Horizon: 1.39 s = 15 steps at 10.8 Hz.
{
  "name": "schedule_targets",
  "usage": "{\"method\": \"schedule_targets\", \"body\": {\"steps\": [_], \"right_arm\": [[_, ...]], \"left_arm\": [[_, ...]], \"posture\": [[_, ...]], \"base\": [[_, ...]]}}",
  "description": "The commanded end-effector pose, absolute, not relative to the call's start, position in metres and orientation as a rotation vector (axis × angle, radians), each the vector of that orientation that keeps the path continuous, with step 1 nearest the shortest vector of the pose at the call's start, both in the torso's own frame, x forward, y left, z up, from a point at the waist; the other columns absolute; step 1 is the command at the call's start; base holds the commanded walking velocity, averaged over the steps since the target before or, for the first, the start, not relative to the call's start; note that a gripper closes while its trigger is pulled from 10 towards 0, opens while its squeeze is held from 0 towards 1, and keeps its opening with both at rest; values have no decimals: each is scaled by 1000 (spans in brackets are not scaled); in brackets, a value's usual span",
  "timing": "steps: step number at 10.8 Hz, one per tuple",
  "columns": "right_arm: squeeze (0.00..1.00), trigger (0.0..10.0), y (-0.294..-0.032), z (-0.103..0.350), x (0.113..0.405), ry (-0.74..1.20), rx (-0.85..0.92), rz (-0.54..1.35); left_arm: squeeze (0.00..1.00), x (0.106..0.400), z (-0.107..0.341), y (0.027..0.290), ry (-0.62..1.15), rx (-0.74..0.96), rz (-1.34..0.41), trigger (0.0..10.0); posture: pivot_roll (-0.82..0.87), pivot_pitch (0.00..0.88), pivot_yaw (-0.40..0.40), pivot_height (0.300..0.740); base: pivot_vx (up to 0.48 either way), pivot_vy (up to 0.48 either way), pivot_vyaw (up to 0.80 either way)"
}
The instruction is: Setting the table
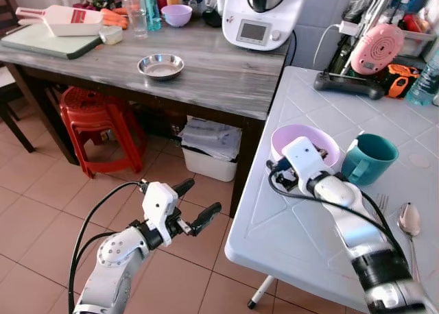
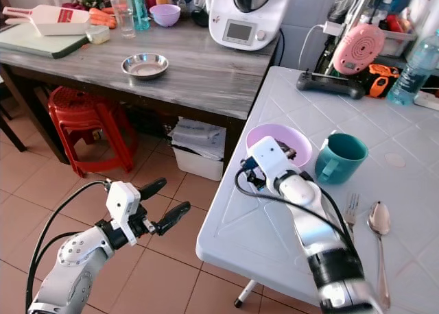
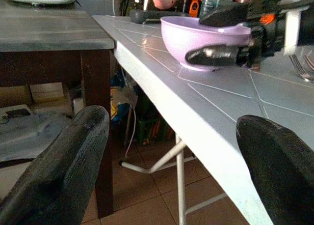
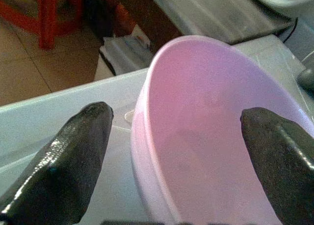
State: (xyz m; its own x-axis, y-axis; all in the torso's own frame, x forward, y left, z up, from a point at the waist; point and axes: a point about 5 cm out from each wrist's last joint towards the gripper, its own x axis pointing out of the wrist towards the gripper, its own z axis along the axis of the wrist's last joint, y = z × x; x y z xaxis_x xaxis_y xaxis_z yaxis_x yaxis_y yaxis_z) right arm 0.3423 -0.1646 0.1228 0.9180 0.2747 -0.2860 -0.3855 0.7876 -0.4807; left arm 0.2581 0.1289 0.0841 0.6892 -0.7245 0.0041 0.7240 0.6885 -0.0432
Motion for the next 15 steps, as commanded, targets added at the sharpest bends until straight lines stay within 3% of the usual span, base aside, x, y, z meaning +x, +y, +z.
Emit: {"method": "schedule_targets", "body": {"steps": [1,2,8,15], "right_arm": [[0,10000,-168,122,345,224,-584,370],[0,0,-171,120,347,240,-596,381],[0,0,-195,116,343,298,-807,437],[0,0,-188,121,343,238,-842,480]], "left_arm": [[0,259,86,128,3,-28,-816,10000],[0,260,87,128,-2,-27,-819,10000],[0,259,88,127,-16,-28,-826,10000],[0,260,89,126,-8,-8,-833,10000]], "posture": [[-17,16,-49,740],[-16,14,-50,740],[-28,19,-44,740],[-29,16,-36,740]], "base": [[0,0,0],[0,0,0],[0,0,0],[0,0,0]]}}
